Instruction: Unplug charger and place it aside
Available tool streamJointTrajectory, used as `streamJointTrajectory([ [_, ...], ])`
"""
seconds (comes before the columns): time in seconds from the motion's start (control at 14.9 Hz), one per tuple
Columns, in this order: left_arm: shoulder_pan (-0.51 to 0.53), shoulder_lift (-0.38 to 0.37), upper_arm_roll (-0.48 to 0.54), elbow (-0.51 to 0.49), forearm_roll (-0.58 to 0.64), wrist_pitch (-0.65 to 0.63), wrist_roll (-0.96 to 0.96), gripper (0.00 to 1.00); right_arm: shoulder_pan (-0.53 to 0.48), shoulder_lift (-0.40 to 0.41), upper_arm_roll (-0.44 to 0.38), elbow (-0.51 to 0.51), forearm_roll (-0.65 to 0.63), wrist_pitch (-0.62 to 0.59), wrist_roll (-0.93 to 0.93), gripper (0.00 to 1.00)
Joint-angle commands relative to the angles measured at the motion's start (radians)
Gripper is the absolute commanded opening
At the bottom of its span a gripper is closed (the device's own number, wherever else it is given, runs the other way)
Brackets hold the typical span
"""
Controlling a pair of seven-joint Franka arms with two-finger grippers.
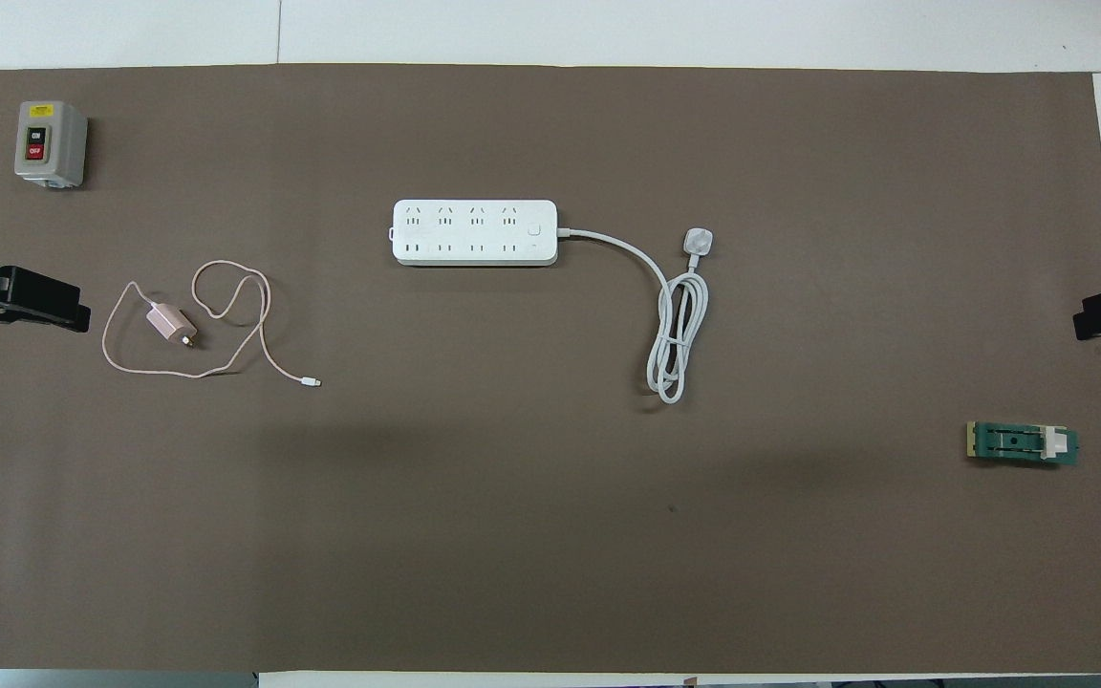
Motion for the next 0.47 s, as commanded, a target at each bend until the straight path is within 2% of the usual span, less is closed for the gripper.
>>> streamJointTrajectory([
  [0.0, -0.016, -0.010, 0.011, -0.008, 0.016, 0.025, -0.016, 1.00, -0.025, -0.006, 0.010, -0.008, 0.039, -0.006, 0.005, 1.00],
  [0.4, -0.018, -0.010, 0.011, -0.008, 0.016, 0.023, -0.015, 1.00, -0.022, -0.012, 0.008, -0.008, 0.035, 0.002, 0.003, 1.00],
])
